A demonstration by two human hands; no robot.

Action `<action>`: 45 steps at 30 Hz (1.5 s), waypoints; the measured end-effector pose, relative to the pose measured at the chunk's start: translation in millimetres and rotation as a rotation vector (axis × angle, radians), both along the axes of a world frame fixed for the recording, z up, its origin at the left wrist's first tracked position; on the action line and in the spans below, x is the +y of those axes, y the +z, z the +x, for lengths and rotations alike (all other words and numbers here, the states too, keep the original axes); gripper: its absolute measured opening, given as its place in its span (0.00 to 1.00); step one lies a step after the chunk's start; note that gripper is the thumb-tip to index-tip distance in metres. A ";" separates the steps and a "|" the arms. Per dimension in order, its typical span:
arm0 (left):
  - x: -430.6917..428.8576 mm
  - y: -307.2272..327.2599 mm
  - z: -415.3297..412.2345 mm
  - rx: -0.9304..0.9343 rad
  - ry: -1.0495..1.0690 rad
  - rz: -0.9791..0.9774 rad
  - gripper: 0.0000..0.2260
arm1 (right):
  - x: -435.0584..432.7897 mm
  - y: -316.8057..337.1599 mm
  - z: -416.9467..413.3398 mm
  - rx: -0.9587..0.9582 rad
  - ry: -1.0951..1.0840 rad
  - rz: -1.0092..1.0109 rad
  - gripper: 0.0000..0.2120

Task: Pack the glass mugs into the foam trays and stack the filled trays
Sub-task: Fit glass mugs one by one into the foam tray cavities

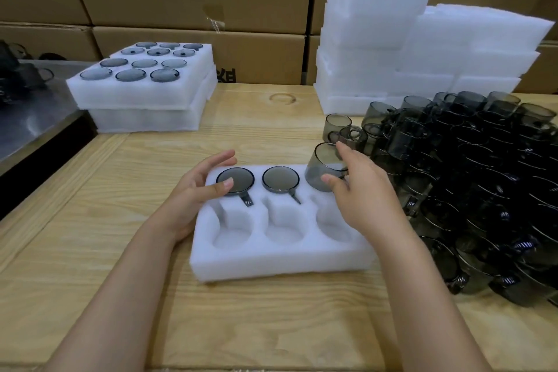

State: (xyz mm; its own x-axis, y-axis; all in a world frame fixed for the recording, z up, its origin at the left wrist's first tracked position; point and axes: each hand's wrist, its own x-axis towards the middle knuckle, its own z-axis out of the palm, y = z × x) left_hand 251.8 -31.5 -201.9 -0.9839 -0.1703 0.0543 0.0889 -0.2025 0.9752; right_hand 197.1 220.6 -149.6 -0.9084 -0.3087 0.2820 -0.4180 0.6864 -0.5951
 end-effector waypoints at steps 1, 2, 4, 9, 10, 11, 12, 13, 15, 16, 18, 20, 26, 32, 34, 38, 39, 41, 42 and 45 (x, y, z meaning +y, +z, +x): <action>0.3 0.2 -0.1 -0.003 0.001 0.003 0.24 | -0.7 0.5 0.3 0.015 0.004 0.039 0.27; 0.4 0.4 -0.4 -0.006 0.001 0.003 0.24 | -1.4 1.2 0.3 0.022 0.008 0.071 0.27; 0.7 1.0 -0.7 -0.009 0.003 0.007 0.24 | -1.6 3.5 -2.1 0.011 0.020 0.114 0.26; 0.5 0.6 -2.3 -0.011 0.007 0.034 0.24 | 3.7 18.6 -18.9 -0.061 0.089 0.196 0.28; 0.1 0.4 -2.6 -0.009 0.010 0.036 0.24 | 3.5 21.8 -22.0 -0.083 0.112 0.217 0.29; 0.0 0.1 -2.9 -0.006 0.013 0.039 0.24 | 2.7 24.3 -24.6 -0.098 0.131 0.230 0.30; -0.1 -0.1 -3.0 -0.003 0.015 0.040 0.24 | 1.3 25.9 -26.4 -0.101 0.144 0.231 0.30; 0.0 -0.5 -3.0 -0.001 0.016 0.040 0.24 | 0.1 27.0 -27.7 -0.095 0.150 0.223 0.31; 0.2 -1.0 -3.1 -0.001 0.014 0.043 0.24 | -0.1 28.9 -29.6 -0.091 0.151 0.200 0.30; 0.4 -0.8 -3.0 -0.002 0.012 0.045 0.24 | 1.4 30.2 -30.2 -0.105 0.150 0.196 0.30; 0.6 0.0 -2.8 -0.002 0.008 0.045 0.24 | 6.3 32.7 -32.1 -0.137 0.157 0.233 0.29; 0.8 0.7 -2.7 -0.004 0.004 0.044 0.24 | 10.4 33.9 -34.8 -0.151 0.176 0.279 0.28; 2.2 1.1 -2.3 -0.001 0.010 0.034 0.24 | 6.6 26.3 -38.3 -0.169 0.277 0.314 0.27; 2.9 1.6 -1.8 0.000 0.013 0.028 0.24 | 11.7 15.3 -45.7 -0.284 0.275 0.389 0.30; 2.5 1.4 -1.9 0.001 0.012 0.024 0.24 | 7.2 15.9 -46.6 -0.299 0.260 0.353 0.36; 1.2 0.4 -2.8 0.006 0.013 0.018 0.24 | -17.9 -4.2 -32.9 -0.169 0.238 0.455 0.39; 0.9 0.1 -2.9 0.007 0.012 0.017 0.24 | -22.1 -11.8 -28.7 -0.133 0.217 0.530 0.38; 0.9 -0.1 -2.9 0.006 0.011 0.016 0.24 | -24.1 -19.1 -21.9 -0.094 0.175 0.570 0.36; 0.9 -0.2 -2.6 0.006 0.010 0.017 0.24 | -23.0 -18.9 -18.3 -0.084 0.165 0.555 0.35; 1.0 0.0 -2.6 0.002 0.003 0.023 0.24 | -15.0 -12.2 0.0 -0.027 0.143 0.522 0.33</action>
